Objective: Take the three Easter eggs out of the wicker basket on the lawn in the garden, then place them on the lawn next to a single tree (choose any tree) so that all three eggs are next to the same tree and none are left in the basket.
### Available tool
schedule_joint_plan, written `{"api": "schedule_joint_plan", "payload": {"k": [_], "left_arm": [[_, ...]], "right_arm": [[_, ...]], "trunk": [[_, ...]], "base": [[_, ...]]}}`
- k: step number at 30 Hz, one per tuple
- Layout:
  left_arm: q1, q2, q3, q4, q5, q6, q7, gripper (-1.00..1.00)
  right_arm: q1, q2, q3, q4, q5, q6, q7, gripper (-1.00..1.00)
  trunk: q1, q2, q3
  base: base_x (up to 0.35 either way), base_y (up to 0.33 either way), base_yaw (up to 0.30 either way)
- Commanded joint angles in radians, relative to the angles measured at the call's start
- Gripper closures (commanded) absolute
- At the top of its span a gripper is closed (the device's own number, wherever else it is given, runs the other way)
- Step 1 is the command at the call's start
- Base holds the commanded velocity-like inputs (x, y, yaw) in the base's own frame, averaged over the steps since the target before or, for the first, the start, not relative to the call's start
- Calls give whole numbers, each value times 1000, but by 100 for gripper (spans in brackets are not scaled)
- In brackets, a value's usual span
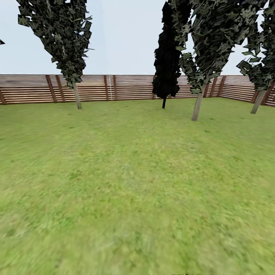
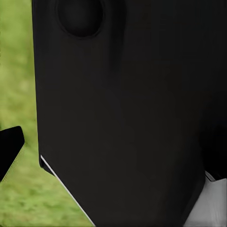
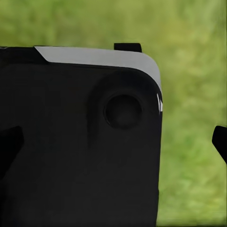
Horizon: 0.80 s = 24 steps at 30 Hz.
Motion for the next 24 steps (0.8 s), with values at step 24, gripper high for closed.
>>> {"api": "schedule_joint_plan", "payload": {"k": [24], "left_arm": [[1, 0, 5, -2, 5, 0, 0, -100]], "right_arm": [[-1, 1, 0, 1, -1, -3, 0, -100]], "trunk": [[0, 0, -12]], "base": [[0, 0, -263]]}}
